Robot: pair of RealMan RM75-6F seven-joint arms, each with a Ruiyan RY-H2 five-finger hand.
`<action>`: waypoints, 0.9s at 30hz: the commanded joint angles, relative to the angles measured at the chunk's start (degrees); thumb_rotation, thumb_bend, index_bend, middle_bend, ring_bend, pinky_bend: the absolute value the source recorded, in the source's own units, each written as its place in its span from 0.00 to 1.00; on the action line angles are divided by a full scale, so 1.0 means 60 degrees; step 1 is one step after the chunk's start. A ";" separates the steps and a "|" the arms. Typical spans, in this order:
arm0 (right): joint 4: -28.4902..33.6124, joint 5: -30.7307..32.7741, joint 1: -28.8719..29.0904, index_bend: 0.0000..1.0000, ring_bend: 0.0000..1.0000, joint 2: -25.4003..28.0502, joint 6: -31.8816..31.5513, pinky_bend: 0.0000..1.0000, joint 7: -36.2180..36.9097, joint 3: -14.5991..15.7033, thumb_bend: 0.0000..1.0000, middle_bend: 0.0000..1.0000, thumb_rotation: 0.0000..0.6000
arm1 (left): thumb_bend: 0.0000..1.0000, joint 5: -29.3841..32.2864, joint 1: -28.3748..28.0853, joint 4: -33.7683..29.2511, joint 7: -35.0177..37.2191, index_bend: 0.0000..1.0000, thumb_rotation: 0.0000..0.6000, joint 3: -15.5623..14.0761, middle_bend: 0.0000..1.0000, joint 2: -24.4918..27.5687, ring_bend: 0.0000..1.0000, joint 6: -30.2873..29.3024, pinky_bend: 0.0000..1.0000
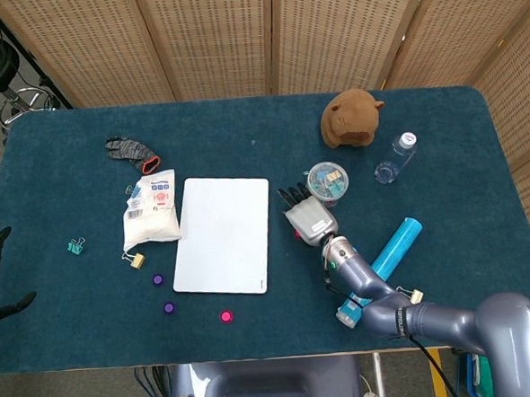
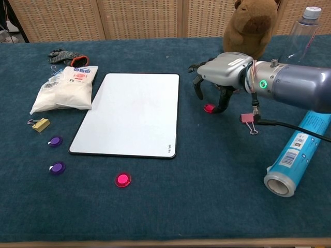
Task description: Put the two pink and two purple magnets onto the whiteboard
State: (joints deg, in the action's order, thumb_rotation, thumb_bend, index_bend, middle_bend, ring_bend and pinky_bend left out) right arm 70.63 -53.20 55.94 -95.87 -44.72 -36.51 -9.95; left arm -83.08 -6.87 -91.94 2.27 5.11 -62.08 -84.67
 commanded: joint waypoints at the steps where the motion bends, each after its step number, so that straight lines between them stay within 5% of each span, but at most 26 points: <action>1: 0.0001 0.0058 0.0030 0.42 0.00 -0.0013 -0.0006 0.00 -0.0025 0.0017 0.30 0.00 1.00 | 0.02 -0.0001 -0.0001 0.0000 0.0014 0.00 1.00 0.0002 0.00 0.0010 0.00 0.0000 0.00; 27: -0.0126 0.0551 0.0263 0.44 0.00 -0.0118 0.0119 0.00 -0.0150 0.0261 0.30 0.00 1.00 | 0.02 0.0041 -0.0026 0.0020 0.0122 0.00 1.00 0.0018 0.00 0.0042 0.00 0.0061 0.00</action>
State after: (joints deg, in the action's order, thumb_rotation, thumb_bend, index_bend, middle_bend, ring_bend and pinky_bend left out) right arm 69.90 -49.93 57.50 -96.55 -44.02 -37.45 -8.39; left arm -82.83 -7.02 -91.82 3.00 5.22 -61.83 -84.29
